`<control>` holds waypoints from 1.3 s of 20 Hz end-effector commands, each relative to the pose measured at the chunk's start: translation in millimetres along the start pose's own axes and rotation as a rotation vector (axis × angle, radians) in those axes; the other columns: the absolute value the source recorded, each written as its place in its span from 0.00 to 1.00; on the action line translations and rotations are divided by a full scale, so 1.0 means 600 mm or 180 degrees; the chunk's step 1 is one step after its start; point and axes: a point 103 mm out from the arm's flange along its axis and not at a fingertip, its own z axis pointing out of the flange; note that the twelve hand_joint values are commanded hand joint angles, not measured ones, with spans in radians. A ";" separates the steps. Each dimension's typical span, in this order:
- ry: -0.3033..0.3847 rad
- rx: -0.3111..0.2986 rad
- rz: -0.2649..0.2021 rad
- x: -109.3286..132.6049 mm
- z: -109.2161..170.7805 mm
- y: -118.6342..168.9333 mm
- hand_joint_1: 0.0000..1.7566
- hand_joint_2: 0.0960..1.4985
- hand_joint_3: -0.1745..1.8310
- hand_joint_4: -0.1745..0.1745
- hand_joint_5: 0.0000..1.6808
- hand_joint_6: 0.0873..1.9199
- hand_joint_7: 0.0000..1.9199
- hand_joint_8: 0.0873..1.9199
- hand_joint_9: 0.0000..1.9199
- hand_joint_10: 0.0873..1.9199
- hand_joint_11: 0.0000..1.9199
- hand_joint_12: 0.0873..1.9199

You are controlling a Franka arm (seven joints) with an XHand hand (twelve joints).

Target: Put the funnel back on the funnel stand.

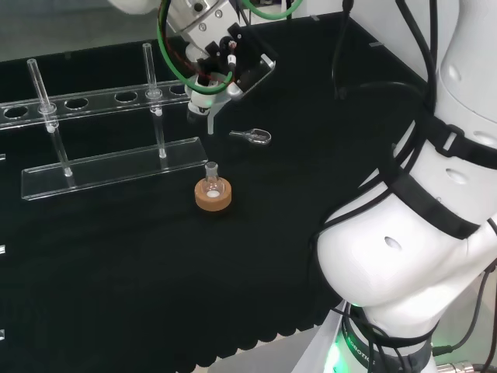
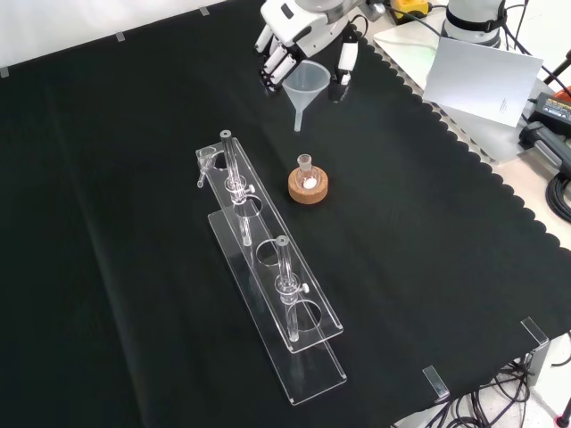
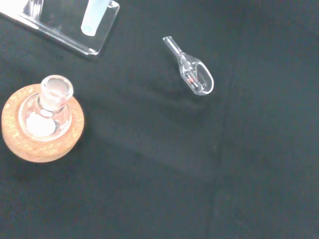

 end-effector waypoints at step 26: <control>-0.0128 -0.0110 0.0001 -0.047 -0.137 0.151 0.34 0.53 0.28 0.49 0.43 0.39 0.40 0.34 0.58 0.18 0.39 0.61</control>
